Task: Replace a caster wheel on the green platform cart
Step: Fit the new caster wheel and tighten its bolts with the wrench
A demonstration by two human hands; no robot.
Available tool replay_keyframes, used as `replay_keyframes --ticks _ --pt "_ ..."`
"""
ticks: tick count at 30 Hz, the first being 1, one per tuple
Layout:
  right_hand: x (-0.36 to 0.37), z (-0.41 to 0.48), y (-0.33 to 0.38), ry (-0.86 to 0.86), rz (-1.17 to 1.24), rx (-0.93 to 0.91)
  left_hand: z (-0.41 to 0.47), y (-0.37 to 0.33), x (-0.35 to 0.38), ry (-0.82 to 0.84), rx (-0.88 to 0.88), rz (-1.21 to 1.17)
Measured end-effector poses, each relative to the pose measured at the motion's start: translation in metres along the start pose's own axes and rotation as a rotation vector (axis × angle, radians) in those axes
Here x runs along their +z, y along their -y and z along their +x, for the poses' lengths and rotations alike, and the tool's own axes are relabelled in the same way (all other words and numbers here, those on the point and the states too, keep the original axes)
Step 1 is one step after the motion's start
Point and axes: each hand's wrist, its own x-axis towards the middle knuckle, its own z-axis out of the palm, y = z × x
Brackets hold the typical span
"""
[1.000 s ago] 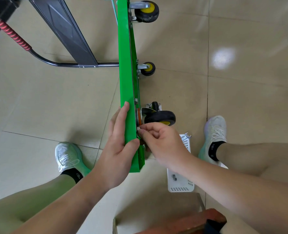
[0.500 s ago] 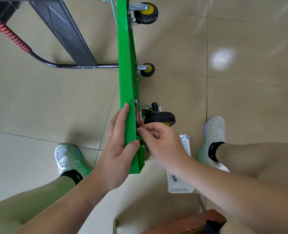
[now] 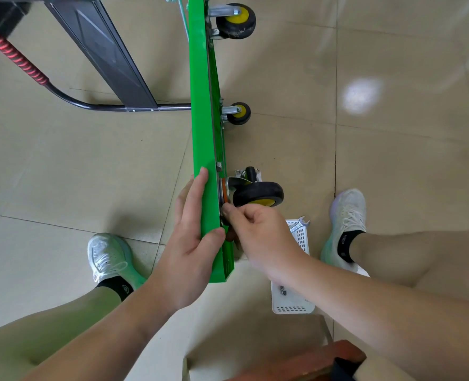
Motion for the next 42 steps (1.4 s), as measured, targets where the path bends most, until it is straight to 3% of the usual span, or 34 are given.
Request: replay_keyframes --ticks 6,14,19,30,42 --pt "0.002 -0.005 -0.005 -0.004 0.118 -0.042 -0.001 -0.002 -0.001 0.009 -0.004 0.007" --pt "0.003 0.000 -0.006 -0.040 -0.045 -0.121 -0.001 0.000 -0.001 0.003 -0.001 -0.016" --pt "0.001 -0.002 -0.010 -0.007 0.048 -0.143 0.000 0.000 -0.001 0.007 -0.001 0.003" --pt "-0.008 0.008 -0.011 0.051 -0.306 -0.455 0.000 0.003 0.000 0.001 0.010 -0.027" --pt "-0.005 0.005 -0.014 0.017 -0.189 -0.367 0.002 0.004 0.001 0.005 0.028 -0.014"
